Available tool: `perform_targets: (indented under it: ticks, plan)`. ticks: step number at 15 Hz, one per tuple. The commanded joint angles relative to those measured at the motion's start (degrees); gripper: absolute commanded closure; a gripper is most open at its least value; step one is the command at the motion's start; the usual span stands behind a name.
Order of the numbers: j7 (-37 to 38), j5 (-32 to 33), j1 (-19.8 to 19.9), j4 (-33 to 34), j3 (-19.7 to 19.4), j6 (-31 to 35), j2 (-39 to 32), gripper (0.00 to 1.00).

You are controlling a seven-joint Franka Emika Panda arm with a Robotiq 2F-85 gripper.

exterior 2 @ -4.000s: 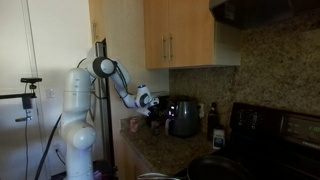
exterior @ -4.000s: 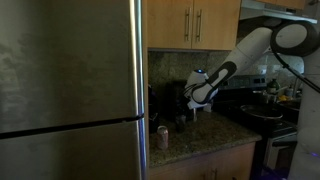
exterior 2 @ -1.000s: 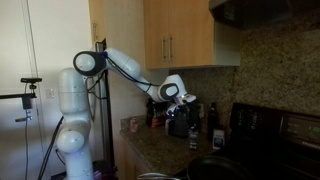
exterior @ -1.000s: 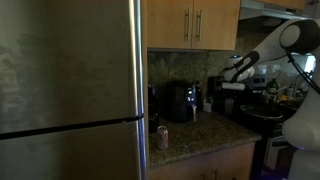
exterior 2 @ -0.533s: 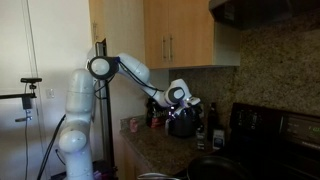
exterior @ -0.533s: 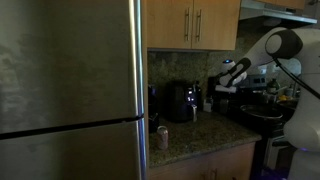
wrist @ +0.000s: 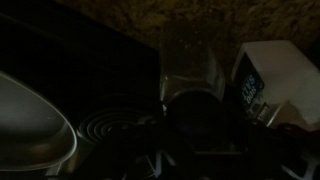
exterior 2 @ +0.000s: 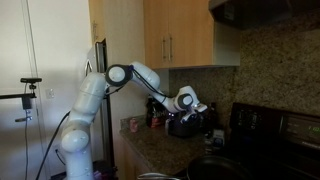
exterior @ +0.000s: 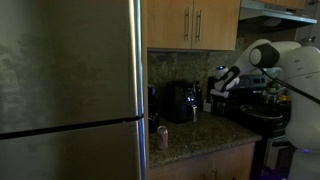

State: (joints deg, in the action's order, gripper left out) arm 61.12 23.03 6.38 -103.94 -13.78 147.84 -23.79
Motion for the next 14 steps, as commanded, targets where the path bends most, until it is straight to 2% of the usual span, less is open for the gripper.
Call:
perform_targets:
  ticks: [1,4,7,9,10,11,14]
  plan:
    - [0.6,-5.1,-1.3,10.1,-1.5,-1.9,-7.0,0.67]
    - [0.3,-9.1,-1.4,14.0,-1.8,-2.3,-10.2,0.67]
    - [0.5,-9.9,-2.0,15.5,-3.0,-2.5,-11.7,0.67]
    - [-0.6,-10.4,-2.1,15.6,-3.0,-5.0,-11.3,0.67]
    - [-0.9,-9.7,-2.6,15.2,-3.2,-6.8,-10.5,0.17]
    - [-2.1,-9.5,-2.7,14.7,-2.8,-7.9,-9.7,0.16]
    - [-4.0,-8.1,-4.1,12.3,-3.0,-10.5,-5.7,0.01]
